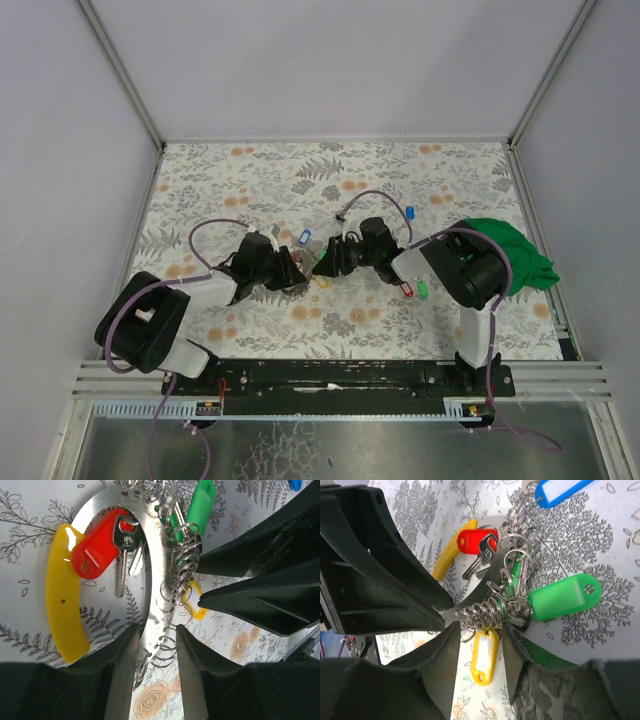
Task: Put the keys on the keyring
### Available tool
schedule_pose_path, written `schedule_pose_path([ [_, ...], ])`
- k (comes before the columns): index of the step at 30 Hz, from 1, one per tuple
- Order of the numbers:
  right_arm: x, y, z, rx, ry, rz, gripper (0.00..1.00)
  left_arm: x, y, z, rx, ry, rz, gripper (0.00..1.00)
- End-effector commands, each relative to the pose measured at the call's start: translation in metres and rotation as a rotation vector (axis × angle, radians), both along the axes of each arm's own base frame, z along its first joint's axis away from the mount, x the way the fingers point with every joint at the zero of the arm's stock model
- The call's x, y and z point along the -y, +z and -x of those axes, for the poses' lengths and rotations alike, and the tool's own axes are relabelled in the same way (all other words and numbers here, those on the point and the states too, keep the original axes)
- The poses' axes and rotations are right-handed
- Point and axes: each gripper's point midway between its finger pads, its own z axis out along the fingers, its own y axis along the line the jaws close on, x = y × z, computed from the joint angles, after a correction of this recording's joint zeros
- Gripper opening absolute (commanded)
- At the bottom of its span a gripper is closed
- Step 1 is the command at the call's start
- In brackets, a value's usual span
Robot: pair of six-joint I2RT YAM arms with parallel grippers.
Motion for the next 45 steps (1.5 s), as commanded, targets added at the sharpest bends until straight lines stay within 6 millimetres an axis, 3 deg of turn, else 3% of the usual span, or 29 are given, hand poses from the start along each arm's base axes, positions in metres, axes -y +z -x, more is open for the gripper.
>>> schedule_pose_path([
  [1,-0.016,0.013,-0.012,0.069,0.016,-0.062,0.47,0.008,0.008,-0.014,0.058,-0.026,0.033,0.34],
  [3,-0.017,0.009,-0.012,0.068,0.023,-0.065,0.46,0.009,0.006,-0.013,0.051,-0.031,0.036,0.33],
  [8,-0.02,0.01,-0.004,0.079,0.073,-0.104,0.34,0.011,0.007,-0.012,0.051,-0.034,0.049,0.33],
  [13,-0.022,0.023,0.002,0.111,0.119,-0.148,0.12,0.012,0.025,-0.014,0.1,-0.017,0.096,0.34],
  [17,-0.02,0.037,0.006,0.155,0.138,-0.163,0.0,0.004,0.042,-0.017,0.124,0.04,0.197,0.35],
  [23,-0.015,0.055,0.012,0.226,0.166,-0.166,0.0,-0.031,0.051,-0.023,0.133,0.198,0.252,0.39],
  [29,-0.013,0.062,0.015,0.24,0.164,-0.175,0.0,-0.061,0.041,-0.014,0.086,0.326,0.23,0.43],
  [45,-0.012,0.085,0.017,0.246,0.135,-0.228,0.0,-0.037,0.017,0.014,-0.084,0.301,0.42,0.49],
])
